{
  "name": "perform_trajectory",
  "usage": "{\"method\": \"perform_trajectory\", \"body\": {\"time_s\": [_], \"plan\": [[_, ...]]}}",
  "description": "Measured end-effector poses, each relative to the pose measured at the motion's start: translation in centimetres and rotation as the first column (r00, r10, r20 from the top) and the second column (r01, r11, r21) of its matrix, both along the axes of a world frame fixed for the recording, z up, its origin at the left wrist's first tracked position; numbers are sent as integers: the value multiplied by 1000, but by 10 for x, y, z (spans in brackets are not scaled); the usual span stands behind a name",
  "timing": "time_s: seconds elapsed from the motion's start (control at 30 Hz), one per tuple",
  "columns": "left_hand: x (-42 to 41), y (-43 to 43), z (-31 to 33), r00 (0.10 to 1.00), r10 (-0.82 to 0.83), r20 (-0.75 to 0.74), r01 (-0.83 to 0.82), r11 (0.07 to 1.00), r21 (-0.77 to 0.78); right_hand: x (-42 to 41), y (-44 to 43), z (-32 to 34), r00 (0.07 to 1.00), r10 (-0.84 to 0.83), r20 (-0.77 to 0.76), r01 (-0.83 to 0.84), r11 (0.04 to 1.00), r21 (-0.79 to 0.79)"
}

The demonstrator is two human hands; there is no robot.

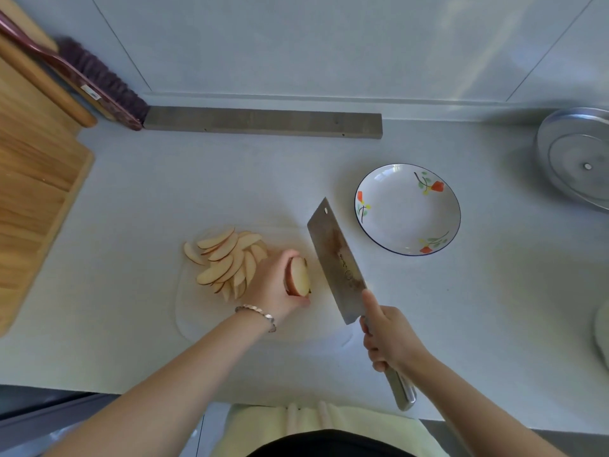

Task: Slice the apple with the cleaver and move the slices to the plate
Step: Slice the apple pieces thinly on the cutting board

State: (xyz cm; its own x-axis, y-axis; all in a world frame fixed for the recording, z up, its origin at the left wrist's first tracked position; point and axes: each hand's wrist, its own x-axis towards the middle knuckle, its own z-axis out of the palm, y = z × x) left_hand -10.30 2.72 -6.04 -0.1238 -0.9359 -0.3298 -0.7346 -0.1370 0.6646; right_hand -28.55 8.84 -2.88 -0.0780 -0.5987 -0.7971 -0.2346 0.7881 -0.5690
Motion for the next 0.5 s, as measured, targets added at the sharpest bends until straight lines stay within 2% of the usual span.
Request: {"method": "perform_trajectory", "body": {"time_s": [0.13,0.2,0.37,0.5], "plan": [[-17,-1,-7,966,-155,207,148,988,48,-2,-1,5,999,-15,30,16,1000,-19],[-20,2,-8,953,-165,255,148,985,85,-1,-1,8,998,-18,54,20,1000,-24],[-25,7,-1,978,99,185,-110,993,49,-2,-1,9,996,-17,92,20,999,-25],[-30,2,5,953,255,166,-275,955,111,-6,-1,8,994,-10,113,10,1000,-3]]}}
